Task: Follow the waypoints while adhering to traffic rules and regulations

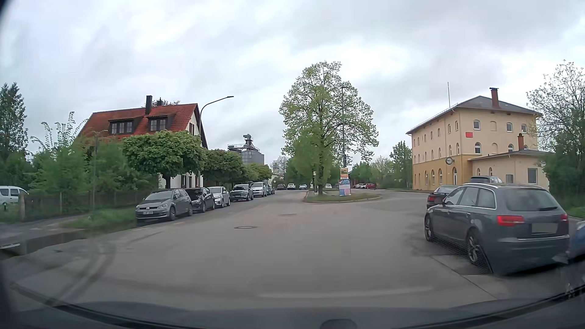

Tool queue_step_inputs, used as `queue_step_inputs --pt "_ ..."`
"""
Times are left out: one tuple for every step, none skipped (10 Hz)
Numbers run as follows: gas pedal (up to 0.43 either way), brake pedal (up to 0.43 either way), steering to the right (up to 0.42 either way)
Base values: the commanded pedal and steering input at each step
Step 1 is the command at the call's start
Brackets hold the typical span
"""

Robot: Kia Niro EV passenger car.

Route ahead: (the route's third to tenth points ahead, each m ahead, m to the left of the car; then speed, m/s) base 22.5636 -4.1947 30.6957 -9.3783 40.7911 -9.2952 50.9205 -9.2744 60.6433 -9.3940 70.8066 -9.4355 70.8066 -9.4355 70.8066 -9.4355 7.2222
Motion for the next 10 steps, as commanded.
queue_step_inputs --pt "0.079 0.0 0.004" --pt "0.079 0.0 0.01" --pt "0.079 0.0 0.021" --pt "0.079 0.0 0.037" --pt "0.079 0.0 0.054" --pt "0.079 0.0 0.071" --pt "0.079 0.0 0.087" --pt "0.079 0.0 0.104" --pt "0.067 0.0 0.12" --pt "0.067 0.0 0.129"
